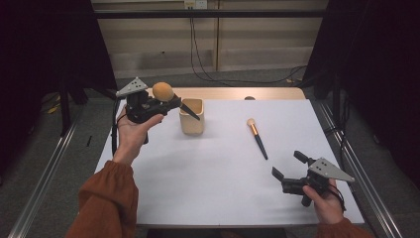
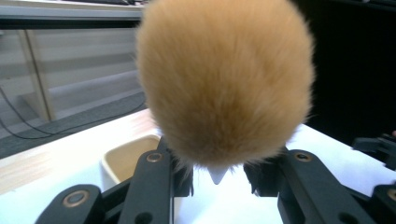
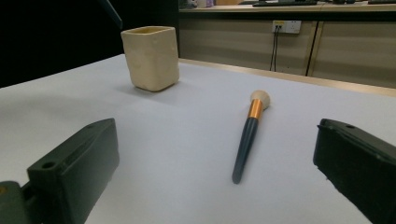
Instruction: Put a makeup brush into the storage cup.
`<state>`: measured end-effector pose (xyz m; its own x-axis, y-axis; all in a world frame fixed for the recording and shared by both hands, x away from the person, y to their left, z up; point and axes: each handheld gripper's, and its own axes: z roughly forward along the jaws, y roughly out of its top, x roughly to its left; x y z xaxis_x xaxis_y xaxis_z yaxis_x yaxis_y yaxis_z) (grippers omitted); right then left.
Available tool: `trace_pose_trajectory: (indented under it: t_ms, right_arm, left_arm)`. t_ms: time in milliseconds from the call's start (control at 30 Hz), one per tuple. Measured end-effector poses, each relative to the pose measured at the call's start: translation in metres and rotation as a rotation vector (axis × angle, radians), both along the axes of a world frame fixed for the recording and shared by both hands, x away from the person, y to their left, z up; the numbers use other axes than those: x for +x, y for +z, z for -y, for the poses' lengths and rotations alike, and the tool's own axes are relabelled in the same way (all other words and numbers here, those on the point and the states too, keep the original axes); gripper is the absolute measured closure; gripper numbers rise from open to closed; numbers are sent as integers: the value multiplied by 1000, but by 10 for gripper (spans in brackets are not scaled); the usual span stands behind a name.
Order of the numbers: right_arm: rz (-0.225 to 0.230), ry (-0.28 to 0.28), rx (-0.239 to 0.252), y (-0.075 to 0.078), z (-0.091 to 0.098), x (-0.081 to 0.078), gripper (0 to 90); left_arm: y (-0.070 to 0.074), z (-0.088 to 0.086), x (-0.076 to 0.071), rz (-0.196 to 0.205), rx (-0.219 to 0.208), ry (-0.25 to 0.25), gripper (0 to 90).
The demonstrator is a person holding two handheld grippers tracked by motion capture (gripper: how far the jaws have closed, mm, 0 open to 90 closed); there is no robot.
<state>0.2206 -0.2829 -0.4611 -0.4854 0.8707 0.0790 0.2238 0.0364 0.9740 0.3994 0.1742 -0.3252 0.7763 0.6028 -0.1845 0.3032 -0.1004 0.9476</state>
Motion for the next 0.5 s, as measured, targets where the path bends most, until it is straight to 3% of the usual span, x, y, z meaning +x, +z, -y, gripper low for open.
trace_pose_trajectory:
  t_ms: [500]
  right_arm:
    - [-9,35,9,-1,-2,-1,4]
  left_arm:
    - [-2,-7,28,1,-12,79,665]
